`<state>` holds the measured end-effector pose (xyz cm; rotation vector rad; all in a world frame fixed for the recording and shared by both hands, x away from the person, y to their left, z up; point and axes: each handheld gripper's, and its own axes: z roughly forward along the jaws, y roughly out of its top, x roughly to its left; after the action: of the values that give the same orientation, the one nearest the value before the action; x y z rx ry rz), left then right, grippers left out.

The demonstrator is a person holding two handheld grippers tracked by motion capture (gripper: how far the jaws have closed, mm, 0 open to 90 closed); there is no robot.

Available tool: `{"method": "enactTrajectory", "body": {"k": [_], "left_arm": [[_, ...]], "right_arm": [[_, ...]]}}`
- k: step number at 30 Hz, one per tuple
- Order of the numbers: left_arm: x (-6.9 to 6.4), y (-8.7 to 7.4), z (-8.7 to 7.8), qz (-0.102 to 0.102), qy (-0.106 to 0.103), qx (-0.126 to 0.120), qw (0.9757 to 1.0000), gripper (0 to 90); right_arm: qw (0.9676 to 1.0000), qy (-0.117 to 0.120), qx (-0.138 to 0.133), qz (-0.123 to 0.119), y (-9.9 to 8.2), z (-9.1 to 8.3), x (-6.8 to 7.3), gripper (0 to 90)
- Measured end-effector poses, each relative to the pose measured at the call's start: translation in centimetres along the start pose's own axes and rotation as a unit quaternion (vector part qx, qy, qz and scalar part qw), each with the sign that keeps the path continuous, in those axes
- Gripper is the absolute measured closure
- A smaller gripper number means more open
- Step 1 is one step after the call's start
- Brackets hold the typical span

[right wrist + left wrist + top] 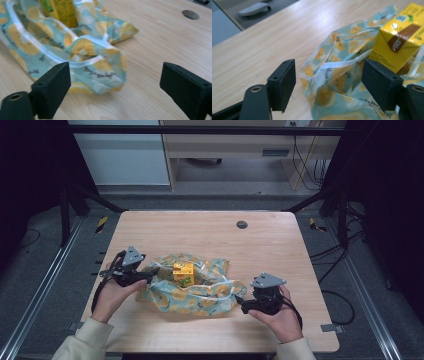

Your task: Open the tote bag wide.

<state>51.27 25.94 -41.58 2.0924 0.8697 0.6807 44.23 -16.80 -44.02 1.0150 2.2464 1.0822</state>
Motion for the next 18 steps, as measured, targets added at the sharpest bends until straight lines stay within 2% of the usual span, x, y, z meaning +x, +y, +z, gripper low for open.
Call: {"method": "enactTrajectory", "body": {"k": [3, 7, 9, 12, 13, 16, 17, 18], "left_arm": [[0.9, -0.3, -0.8, -0.015, 0.019, -0.002, 0.9997, 24.2], [2.2, -1.9, -1.0, -0.032, 0.036, 0.017, 0.9987, 19.1], [2.7, -2.9, -0.7, -0.042, 0.041, 0.035, 0.9977, 16.1], [3.3, -4.5, -0.3, -0.052, 0.045, 0.056, 0.9961, 10.9], [3.3, -4.5, -0.3, -0.052, 0.045, 0.056, 0.9961, 9.2], [3.7, -5.7, 0.1, -0.061, 0.042, 0.066, 0.9951, 7.0], [3.6, -6.0, 0.0, -0.066, 0.045, 0.064, 0.9948, 6.6], [3.6, -6.0, 0.0, -0.066, 0.045, 0.064, 0.9948, 6.6]], "right_arm": [[0.9994, -0.027, -0.009, 0.022, -0.4, -0.6, -1.2, 7.8], [0.9968, -0.062, 0.001, 0.051, -1.5, -0.7, -3.0, 5.8], [0.9944, -0.081, 0.016, 0.066, -2.2, -0.6, -3.9, 5.3], [0.9908, -0.095, 0.036, 0.089, -3.2, -0.3, -5.3, 5.5], [0.9908, -0.095, 0.036, 0.089, -3.2, -0.3, -5.3, 5.5], [0.9869, -0.114, 0.051, 0.102, -4.1, -0.3, -6.4, 5.9], [0.9841, -0.122, 0.063, 0.113, -4.5, -0.3, -6.9, 6.3], [0.9833, -0.126, 0.066, 0.113, -4.6, -0.2, -7.1, 6.7]]}}
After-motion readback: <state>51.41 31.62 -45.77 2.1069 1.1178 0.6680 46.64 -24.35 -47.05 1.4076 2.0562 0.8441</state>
